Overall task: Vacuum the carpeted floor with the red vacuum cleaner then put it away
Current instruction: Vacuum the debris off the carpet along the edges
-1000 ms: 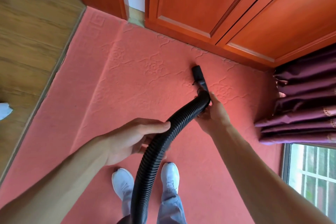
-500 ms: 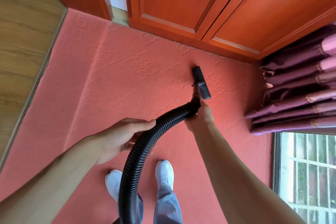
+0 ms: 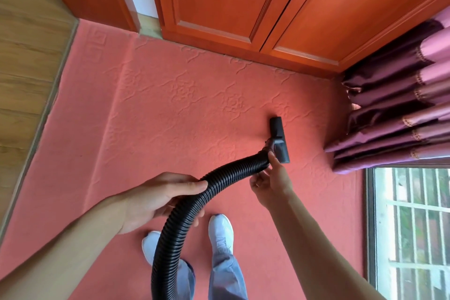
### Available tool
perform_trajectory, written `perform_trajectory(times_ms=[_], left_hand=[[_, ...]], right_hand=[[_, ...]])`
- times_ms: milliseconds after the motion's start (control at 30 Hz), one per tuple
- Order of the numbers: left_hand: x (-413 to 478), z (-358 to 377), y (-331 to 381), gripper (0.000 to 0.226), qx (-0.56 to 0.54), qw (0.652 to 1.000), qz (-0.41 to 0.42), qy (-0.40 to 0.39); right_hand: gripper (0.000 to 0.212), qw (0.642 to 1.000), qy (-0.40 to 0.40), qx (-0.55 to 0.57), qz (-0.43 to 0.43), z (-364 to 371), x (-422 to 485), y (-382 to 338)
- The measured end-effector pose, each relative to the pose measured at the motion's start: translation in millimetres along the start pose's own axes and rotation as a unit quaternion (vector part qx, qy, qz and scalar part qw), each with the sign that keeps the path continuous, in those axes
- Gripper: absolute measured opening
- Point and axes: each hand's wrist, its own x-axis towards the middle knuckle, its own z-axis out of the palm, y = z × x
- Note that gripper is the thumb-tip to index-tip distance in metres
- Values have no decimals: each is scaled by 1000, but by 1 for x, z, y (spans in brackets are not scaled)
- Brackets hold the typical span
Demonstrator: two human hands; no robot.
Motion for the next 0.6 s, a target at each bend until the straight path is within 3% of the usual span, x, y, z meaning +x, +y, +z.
perform_trajectory(times_ms=[133,267,367,400,600], left_hand=[[14,22,-2,40,-6,998,26,52],[17,33,2,26,-15,998,55,6],[21,33,2,30,12,997,71,-6],[24,34,3,34,18,997,75,0],[61,59,7,21,14,992,96,86]], right_hand=[[32,999,34,39,2,11,15,-9],[27,991,-82,107,-6,3,10,-38],[47,982,-141,127,-13,-17,11,-51],[53,983,-137,120,-16,-22,14,-52],[28,996,-12,82,-39,-32,51,-65]])
